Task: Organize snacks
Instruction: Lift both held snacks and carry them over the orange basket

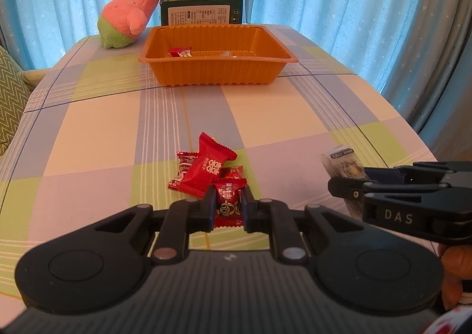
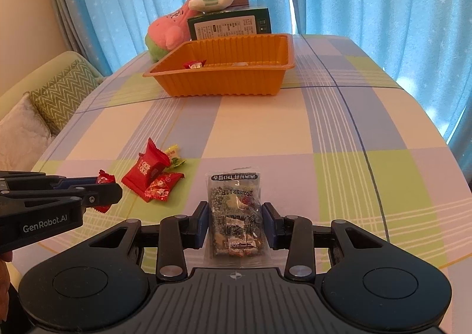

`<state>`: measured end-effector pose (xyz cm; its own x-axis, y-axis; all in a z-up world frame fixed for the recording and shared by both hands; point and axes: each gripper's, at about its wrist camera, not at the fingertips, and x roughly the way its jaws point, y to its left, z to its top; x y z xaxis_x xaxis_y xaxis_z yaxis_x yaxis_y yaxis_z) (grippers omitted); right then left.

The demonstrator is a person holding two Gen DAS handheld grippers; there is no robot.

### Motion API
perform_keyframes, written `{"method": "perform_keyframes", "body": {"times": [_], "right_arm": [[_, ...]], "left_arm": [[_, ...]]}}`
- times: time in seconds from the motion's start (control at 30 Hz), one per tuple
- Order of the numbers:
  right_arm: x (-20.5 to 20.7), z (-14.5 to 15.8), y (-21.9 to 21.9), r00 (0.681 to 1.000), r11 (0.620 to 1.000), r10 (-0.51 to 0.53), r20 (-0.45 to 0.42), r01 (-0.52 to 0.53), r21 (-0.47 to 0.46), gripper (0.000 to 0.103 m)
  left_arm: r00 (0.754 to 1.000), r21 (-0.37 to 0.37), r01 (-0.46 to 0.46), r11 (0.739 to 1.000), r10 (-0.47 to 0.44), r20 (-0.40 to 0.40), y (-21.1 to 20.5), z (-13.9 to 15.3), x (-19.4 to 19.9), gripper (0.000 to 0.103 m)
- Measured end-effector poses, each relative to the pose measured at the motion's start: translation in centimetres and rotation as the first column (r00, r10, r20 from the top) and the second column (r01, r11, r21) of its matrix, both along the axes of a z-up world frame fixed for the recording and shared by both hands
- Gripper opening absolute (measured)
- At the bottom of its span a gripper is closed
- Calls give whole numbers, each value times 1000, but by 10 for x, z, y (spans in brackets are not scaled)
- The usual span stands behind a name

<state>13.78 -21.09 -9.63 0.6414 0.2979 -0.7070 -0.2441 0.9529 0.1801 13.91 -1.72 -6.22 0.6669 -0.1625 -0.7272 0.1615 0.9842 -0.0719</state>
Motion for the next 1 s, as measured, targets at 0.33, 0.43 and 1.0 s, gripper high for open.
{"method": "perform_keyframes", "body": {"times": [0.33,0.43,1.0], "right_arm": [[13,19,0,1000,1000,-17,24,17,-4,39],[22,26,0,999,1000,-21,35,21,-5,39],[99,65,10,993,1000,-4,120,5,-2,39]], "left_arm": [[1000,-2,16,1000,-16,22,4,18,18,15],[999,-4,21,1000,-21,25,6,23,27,15],[998,-43,20,999,-18,52,16,50,108,15]]}}
